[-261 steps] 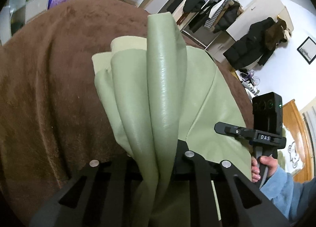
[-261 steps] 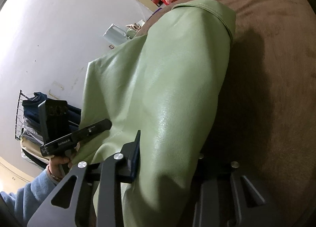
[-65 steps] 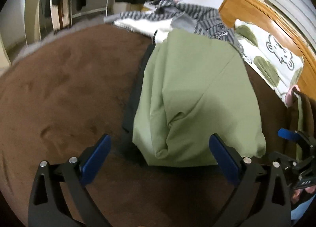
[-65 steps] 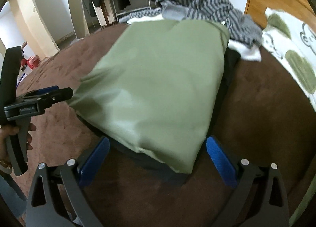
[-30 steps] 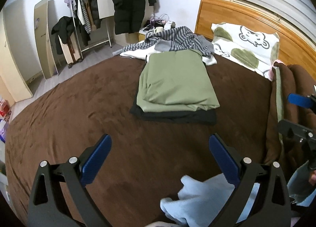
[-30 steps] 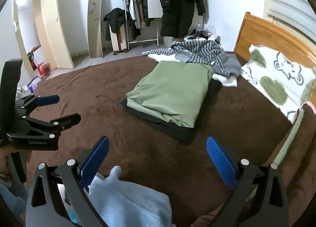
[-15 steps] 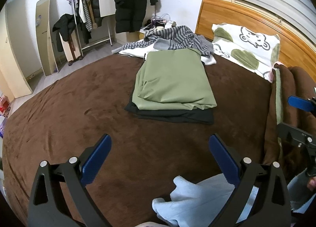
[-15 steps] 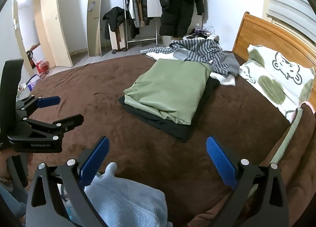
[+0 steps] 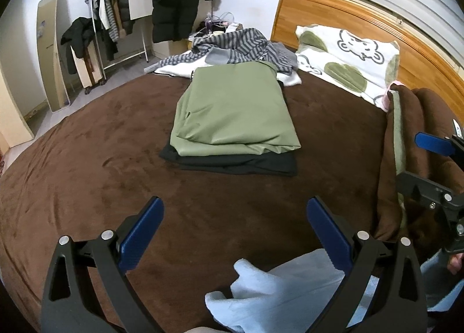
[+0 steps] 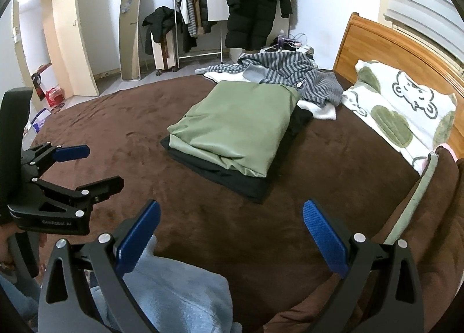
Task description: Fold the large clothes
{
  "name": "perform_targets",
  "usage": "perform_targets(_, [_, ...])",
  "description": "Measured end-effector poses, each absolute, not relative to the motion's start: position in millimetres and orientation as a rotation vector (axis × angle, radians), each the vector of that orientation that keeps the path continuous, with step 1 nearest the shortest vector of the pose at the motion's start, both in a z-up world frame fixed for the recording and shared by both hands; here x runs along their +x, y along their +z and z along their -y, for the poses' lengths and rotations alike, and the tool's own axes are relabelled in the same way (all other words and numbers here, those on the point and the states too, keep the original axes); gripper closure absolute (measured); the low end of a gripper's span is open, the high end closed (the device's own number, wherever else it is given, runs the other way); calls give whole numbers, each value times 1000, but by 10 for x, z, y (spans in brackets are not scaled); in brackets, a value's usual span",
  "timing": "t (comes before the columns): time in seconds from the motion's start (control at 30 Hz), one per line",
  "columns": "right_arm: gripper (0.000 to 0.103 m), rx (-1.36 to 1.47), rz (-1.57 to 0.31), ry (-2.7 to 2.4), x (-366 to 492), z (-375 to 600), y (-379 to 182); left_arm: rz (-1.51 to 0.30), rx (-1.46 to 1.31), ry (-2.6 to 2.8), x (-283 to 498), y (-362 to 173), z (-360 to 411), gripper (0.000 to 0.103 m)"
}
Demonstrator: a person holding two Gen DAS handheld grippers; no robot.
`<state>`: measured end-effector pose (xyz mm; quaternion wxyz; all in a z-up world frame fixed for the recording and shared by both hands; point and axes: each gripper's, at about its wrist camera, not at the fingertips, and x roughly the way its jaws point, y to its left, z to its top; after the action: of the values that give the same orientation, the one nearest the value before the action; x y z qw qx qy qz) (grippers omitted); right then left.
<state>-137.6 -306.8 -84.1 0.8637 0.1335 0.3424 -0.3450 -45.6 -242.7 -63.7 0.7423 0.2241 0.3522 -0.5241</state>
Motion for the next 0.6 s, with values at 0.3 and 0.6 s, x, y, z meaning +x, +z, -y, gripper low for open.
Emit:
perform_targets(0.3, [6, 286, -725, -731, -1429, 3148, -884, -752, 512, -1138, -549, -645, 2511, 7])
perform_targets(0.6, [6, 279, -737, -727, -1429, 3151, -916, -760, 522, -1144, -583, -680, 2526, 7])
